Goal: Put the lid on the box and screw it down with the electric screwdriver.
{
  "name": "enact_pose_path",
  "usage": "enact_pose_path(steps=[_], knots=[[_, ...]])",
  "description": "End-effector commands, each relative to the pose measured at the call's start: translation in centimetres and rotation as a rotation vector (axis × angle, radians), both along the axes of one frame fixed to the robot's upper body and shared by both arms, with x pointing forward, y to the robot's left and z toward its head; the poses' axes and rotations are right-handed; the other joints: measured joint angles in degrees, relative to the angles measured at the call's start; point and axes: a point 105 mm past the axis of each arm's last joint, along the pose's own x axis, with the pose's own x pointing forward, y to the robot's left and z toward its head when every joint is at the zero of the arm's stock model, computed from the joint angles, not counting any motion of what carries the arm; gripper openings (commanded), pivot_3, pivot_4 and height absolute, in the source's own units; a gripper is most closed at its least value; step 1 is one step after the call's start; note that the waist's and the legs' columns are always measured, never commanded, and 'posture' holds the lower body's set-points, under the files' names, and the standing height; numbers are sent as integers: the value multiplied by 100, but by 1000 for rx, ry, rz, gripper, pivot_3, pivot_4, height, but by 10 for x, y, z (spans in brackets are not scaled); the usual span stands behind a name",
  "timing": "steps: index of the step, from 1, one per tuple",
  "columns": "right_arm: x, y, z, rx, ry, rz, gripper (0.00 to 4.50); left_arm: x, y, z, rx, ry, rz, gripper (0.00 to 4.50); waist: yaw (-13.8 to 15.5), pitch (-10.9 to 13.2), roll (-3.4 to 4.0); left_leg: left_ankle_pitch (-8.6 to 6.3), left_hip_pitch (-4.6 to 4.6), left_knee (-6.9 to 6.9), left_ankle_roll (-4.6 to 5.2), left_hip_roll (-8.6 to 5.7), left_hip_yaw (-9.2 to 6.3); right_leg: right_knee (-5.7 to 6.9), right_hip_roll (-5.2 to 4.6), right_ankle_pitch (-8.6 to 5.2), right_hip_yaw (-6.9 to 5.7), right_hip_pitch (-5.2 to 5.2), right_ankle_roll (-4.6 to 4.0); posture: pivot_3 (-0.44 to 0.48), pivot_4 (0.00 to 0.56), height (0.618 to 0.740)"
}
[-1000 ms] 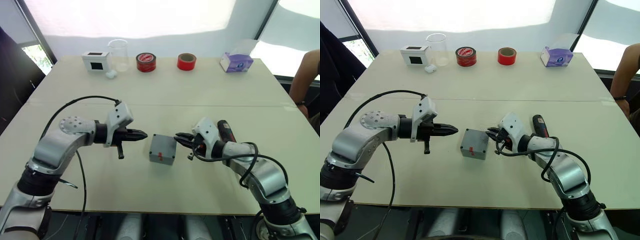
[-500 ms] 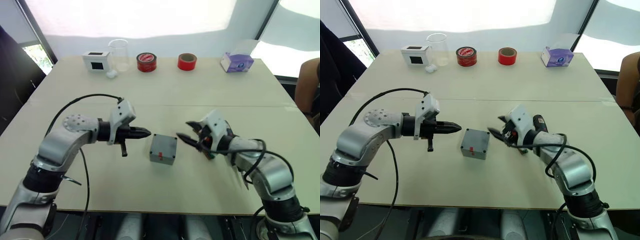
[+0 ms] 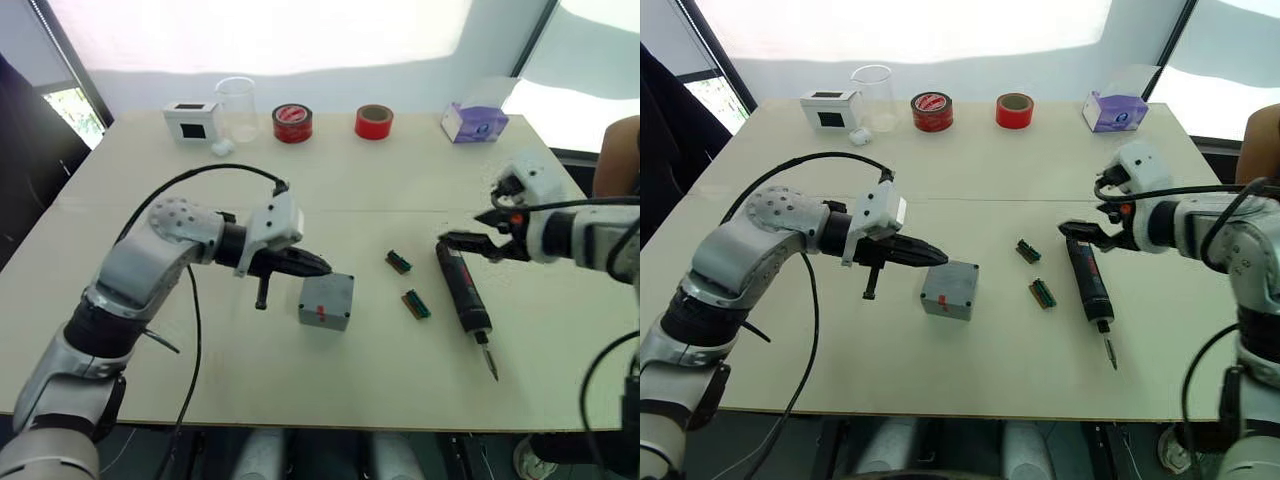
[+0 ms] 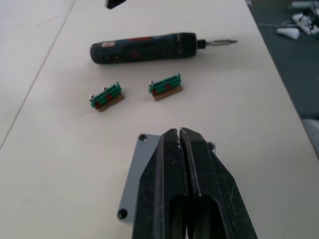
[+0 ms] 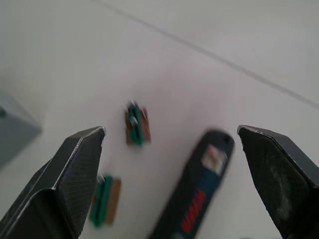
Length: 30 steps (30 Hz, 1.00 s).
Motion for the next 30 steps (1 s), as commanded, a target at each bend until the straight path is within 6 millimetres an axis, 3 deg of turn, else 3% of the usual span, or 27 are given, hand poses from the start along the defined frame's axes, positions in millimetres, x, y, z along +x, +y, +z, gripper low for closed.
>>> enact_pose_path(steps=[1, 7, 15, 30], knots=[[-13, -7, -13, 56, 182, -17, 4432, -10, -8, 6, 17, -69, -77, 0, -5, 0, 0, -1, 0, 2, 1, 0, 1, -1, 0, 1, 0, 1, 1, 0, 150, 740], [-18, -22, -24, 6, 335, -32, 4432, -21, -14, 3, 5, -52, -113, 0, -25, 4, 7, -2, 0, 6, 3, 1, 6, 2, -2, 1, 4, -1, 2, 0, 150, 740], [-17, -11, -44, 39, 476, 16, 4432, -29, -20, 1, -17, -34, -108, 0, -15, 5, 7, -2, -1, 6, 4, 3, 7, 2, 0, 1, 5, -4, 3, 0, 150, 740], [-15, -15, -95, -120, 654, 0, 4432, -30, -20, -4, -54, -13, -4, 0, -17, 6, 6, -2, 0, 9, 2, 4, 5, 7, 3, 1, 4, -6, 3, 0, 150, 740]])
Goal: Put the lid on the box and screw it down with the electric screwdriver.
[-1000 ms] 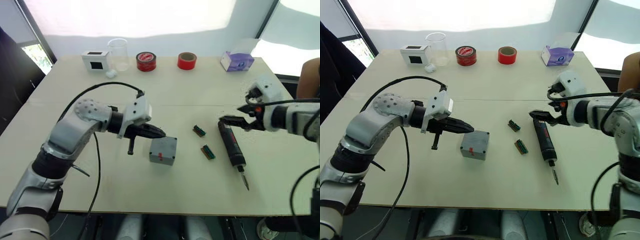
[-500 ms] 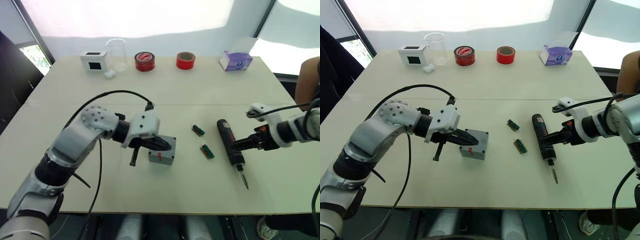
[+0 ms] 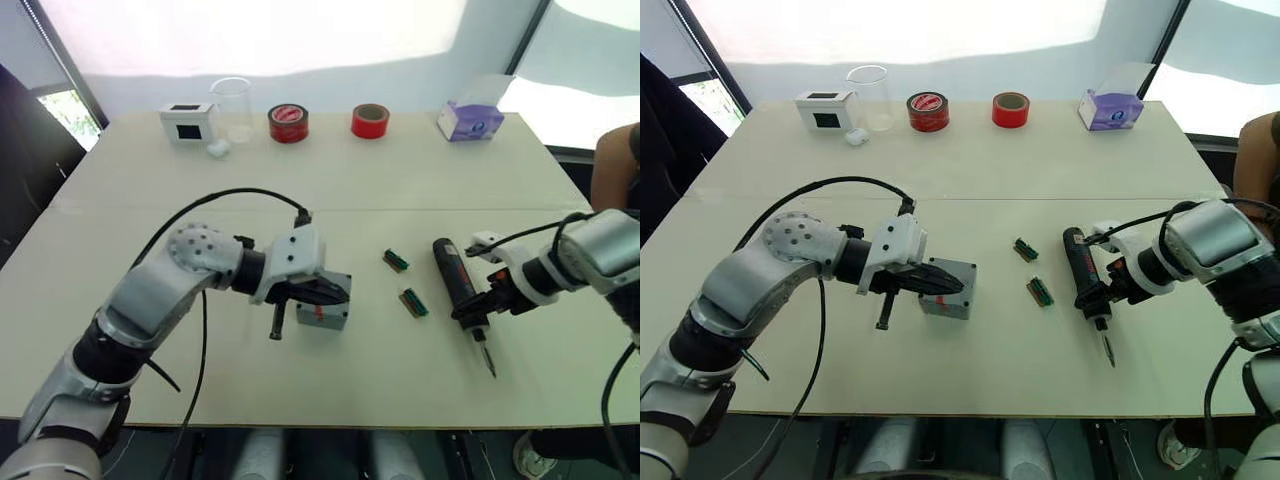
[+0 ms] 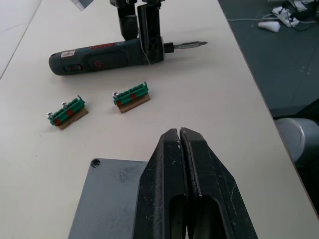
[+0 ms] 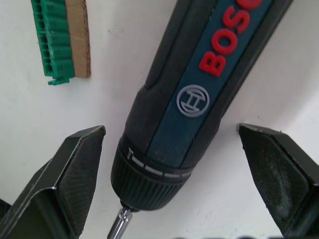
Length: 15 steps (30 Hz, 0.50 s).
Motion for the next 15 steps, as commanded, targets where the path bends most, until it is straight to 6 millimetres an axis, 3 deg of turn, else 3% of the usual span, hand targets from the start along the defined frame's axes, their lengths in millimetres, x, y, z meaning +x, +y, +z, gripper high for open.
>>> enact_pose_path(steps=[1, 3, 4, 11, 15], knots=[[-2, 0, -11, -45, 25, 23, 4432, -4, 2, 8, -22, -31, 13, 0, 0, -1, -2, 0, 0, 0, 0, 0, 0, -1, 0, 0, 0, 1, 0, 0, 150, 740], [-1, 0, -13, -54, 21, 27, 4432, -4, 3, 7, -21, -30, 20, 0, 6, -4, -7, 0, 1, 4, 0, 0, 0, -1, 0, 0, 0, 5, 0, 0, 150, 740], [1, 0, -14, -63, 13, 27, 4197, -3, 3, 7, -21, -30, 25, 0, 9, -6, -11, 0, 3, 6, 0, 0, -2, -1, 0, 0, -2, 8, 0, 0, 150, 740], [-2, -7, -28, -94, 24, 0, 1909, 3, 5, 7, -24, -41, 54, 0, -6, -24, -43, 0, 13, 9, 0, 0, -5, -1, 0, 0, -4, 21, 0, 0, 150, 740], [2, -8, -25, -81, 0, -31, 1733, 7, 7, 7, -23, -40, 62, 0, -5, -26, -47, -1, 14, 9, 0, 0, -6, -2, -1, 0, -4, 23, 0, 0, 150, 740]])
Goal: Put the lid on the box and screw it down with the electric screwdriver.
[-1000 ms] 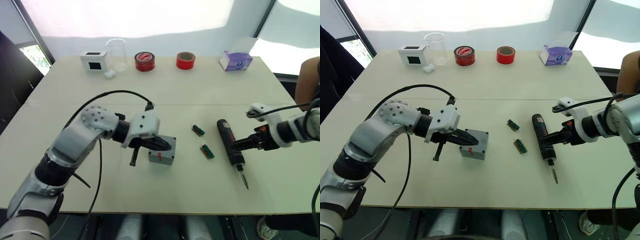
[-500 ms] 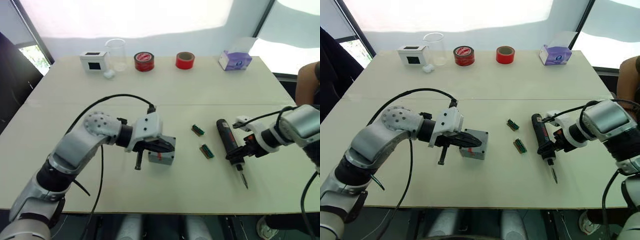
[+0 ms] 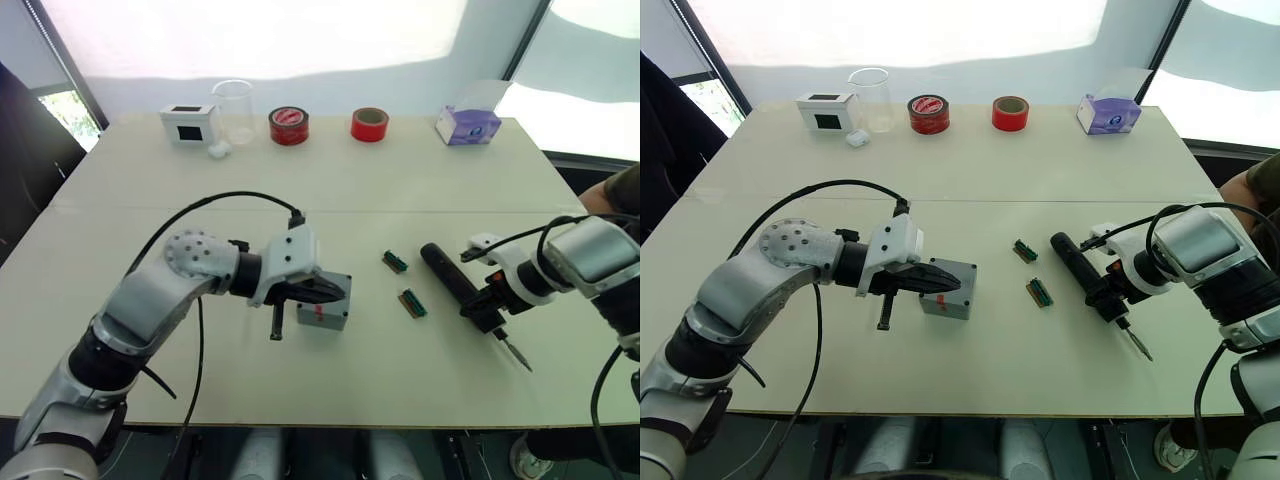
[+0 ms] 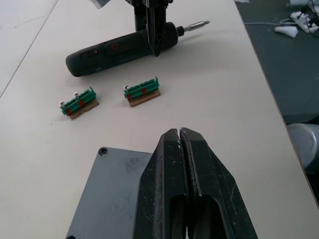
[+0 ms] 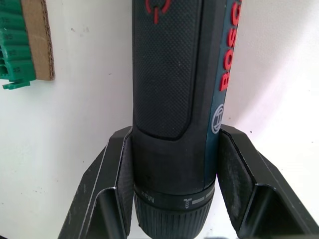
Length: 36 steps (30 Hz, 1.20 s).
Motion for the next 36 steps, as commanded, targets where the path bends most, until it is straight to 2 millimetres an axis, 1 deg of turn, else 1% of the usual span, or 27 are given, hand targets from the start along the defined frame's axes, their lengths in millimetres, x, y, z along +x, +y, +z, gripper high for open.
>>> enact_pose_path(steps=[1, 3, 5, 6, 8, 9, 10, 11, 12, 13, 14, 15, 16, 17, 18, 20, 22, 24, 26, 30, 34, 36], knots=[[0, 0, -12, 0, 13, -29, 1733, 6, 3, 9, -14, -38, 10, 0, 1, -4, -7, 0, 0, 0, 0, 0, 0, 0, 0, 0, 0, 0, 0, 0, 150, 740], [11, -5, -1, -5, -63, -39, 1733, 10, 6, 10, -18, -34, 22, 0, -5, -8, -13, 0, 3, 0, 0, 0, -1, 0, 0, 0, 0, 2, 0, 0, 150, 740], [29, -8, 18, 20, -166, -76, 1733, 15, 11, 9, -20, -25, 44, 0, -59, -7, -19, 0, 6, 0, 0, 0, 1, -1, 0, 1, 2, 4, 0, 0, 150, 740], [37, -8, 29, 27, -224, -62, 1733, 18, 14, 9, -20, -21, 54, 0, -107, -6, -17, 0, 9, 0, 0, 0, 1, -1, -1, 1, 2, 9, -1, 0, 150, 740], [54, -7, 56, 67, -370, -49, 1733, 22, 19, 8, -25, -9, 73, 0, -127, 6, 2, 0, 9, 0, 0, -2, 10, 0, -2, 3, 11, 3, 0, 0, 150, 740], [66, -6, 79, 118, -483, -49, 1733, 25, 22, 8, -28, -1, 85, 0, -131, 16, 17, 0, 9, -1, 0, -3, 13, 4, -3, 4, 13, -2, 2, 0, 150, 740], [72, -6, 94, 155, -556, -52, 1733, 27, 24, 8, -30, 4, 92, 0, -126, 40, 57, 0, 4, -1, 0, -3, 16, 7, -3, 5, 15, -11, 4, 0, 150, 740], [77, -4, 109, 204, -632, -50, 1733, 29, 25, 8, -35, 10, 98, 0, -114, 53, 80, 0, -11, -3, -1, -7, 21, 10, -4, 6, 20, -29, 7, 0, 150, 740], [80, -1, 126, 262, -708, -49, 1733, 31, 27, 8, -43, 18, 104, 0, -106, 58, 89, 2, -21, -4, -2, -8, 24, 17, -4, 8, 22, -45, 11, 0, 150, 740], [80, 8, 146, 352, -794, -30, 1733, 34, 27, 9, -59, 25, 113, 0, -94, 58, 89, 6, -32, -9, -9, -8, 24, 21, -1, 8, 25, -60, 11, 0, 150, 740], [76, 19, 169, 467, -896, -13, 1733, 41, 27, 13, -105, 20, 144, 0, -88, 58, 89, 9, -42, -20, -14, -4, 22, 20, 4, 6, 23, -72, 9, 0, 150, 740], [71, 26, 183, 542, -960, -4, 1733, 46, 28, 16, -137, 15, 167, 0, -78, 58, 89, 16, -51, -22, -26, -2, 21, 21, 6, 5, 22, -83, 7, 0, 150, 740], [63, 39, 199, 661, -1042, 28, 1733, 53, 30, 16, -153, 31, 196, 0, -78, 58, 89, 21, -63, -25, -36, 0, 17, 21, 8, 5, 20, -90, 6, 0, 150, 740], [54, 50, 209, 755, -1108, 41, 1733, 54, 31, 15, -146, 41, 195, 0, -84, 58, 88, 22, -79, -21, -37, 1, 17, 25, 9, 5, 18, -104, 7, 0, 150, 740], [46, 61, 211, 808, -1144, 42, 1733, 54, 33, 12, -129, 58, 188, 0, -97, 58, 88, 24, -102, -9, -39, 4, 12, 32, 9, 5, 14, -121, 8, 0, 150, 740], [28, 86, 208, 908, -1188, 81, 1733, 54, 36, 7, -95, 62, 190, 0, -101, 55, 85, 27, -109, -1, -44, 2, 13, 43, 7, 6, 15, -126, 9, 0, 150, 740], [11, 109, 198, 998, -1189, 130, 1733, 59, 38, 3, -77, 57, 210, 0, -87, 54, 83, 27, -108, -2, -44, 0, 12, 44, 5, 6, 15, -125, 9, 0, 150, 740], [-4, 132, 187, 1130, -1150, 151, 1733, 63, 38, 0, -60, 61, 219, 0, -71, 53, 82, 20, -108, 0, -30, -9, 9, 46, 1, 7, 15, -123, 10, 0, 150, 740], [-6, 142, 183, 1152, -1175, 113, 1733, 63, 37, 1, -52, 63, 208, 0, -83, 56, 86, 15, -109, 6, -22, -12, 8, 47, 1, 10, 16, -120, 15, 0, 150, 740], [-11, 157, 171, 1107, -1207, 125, 1733, 59, 32, 2, -46, 78, 178, 0, -84, 55, 85, 17, -108, 8, -23, -16, 7, 51, 1, 11, 15, -121, 18, 0, 150, 740], [-13, 169, 141, 1036, -1197, 139, 1733, 56, 28, -7, -9, 75, 156, 0, -129, 55, 85, 20, -104, 6, -28, -11, 7, 52, 9, 11, 17, -121, 17, 0, 150, 740], [-13, 172, 131, 1012, -1192, 150, 1733, 53, 27, -13, 10, 87, 145, 0, -131, 55, 85, 20, -104, 5, -27, -9, 8, 51, 11, 11, 18, -122, 17, 0, 150, 740]])
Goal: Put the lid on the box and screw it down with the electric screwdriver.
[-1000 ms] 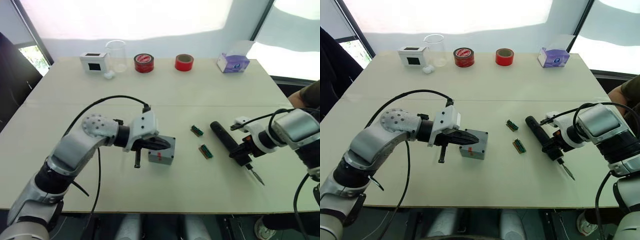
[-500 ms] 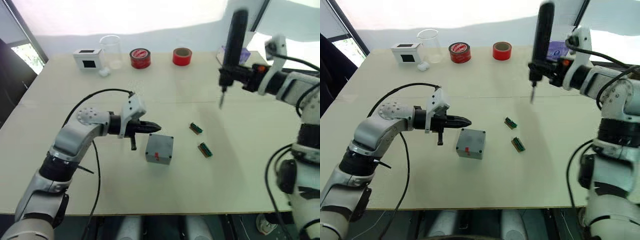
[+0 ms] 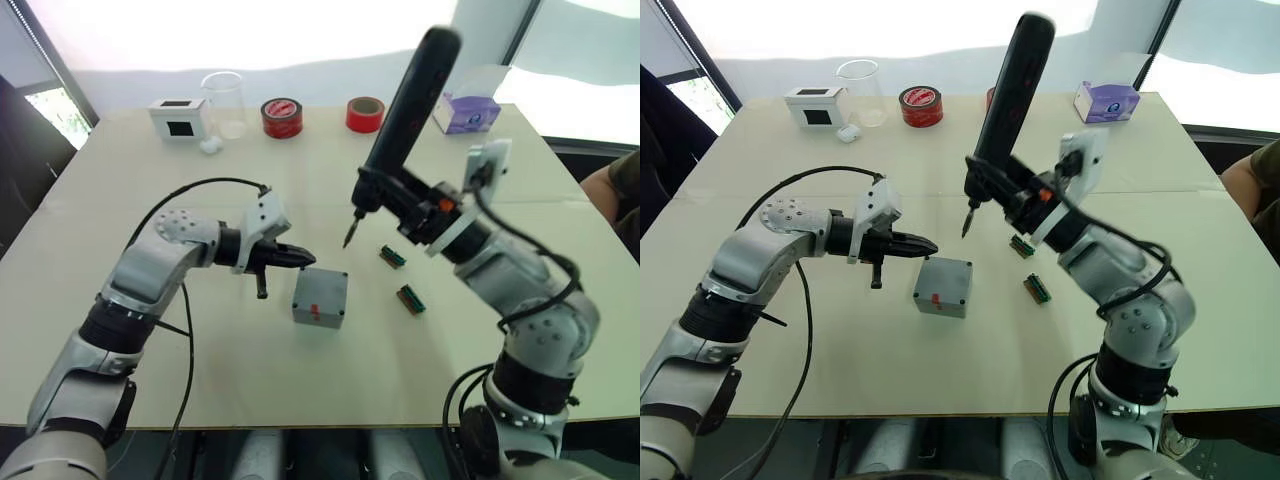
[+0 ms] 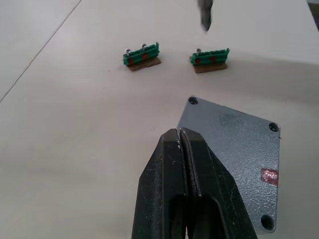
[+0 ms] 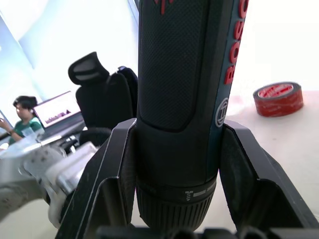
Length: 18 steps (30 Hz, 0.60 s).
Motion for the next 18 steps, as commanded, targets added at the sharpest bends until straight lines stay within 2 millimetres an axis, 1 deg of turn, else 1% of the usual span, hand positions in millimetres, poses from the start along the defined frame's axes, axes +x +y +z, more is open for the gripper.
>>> enact_pose_path(steps=[1, 4, 10, 18], knots=[[-10, 9, 4, -25, -104, 9, 1733, -7, -4, -5, 35, -13, -43, 0, -1, 0, 1, -1, 1, 0, 2, 0, 1, 0, 1, 0, 1, 0, 0, 0, 150, 740], [-7, 10, 0, -36, -113, -1, 1733, -11, -5, -16, 61, -5, -51, 0, 0, 0, 1, -1, 1, 1, 3, 0, 2, -1, 1, 0, 3, -1, 0, 0, 150, 740], [-2, 12, -12, -100, -121, 0, 1733, -10, -1, -34, 88, 10, -22, 0, 25, -1, -1, -2, 7, 2, 3, 2, 0, -8, 2, 0, 2, 5, 0, 0, 150, 740], [1, 10, -25, -148, -111, -12, 1733, -10, -2, -35, 72, 10, -13, 0, 33, -3, -2, -2, 18, 2, 4, 2, 0, -7, 2, 0, 2, 14, -1, 0, 150, 740]])
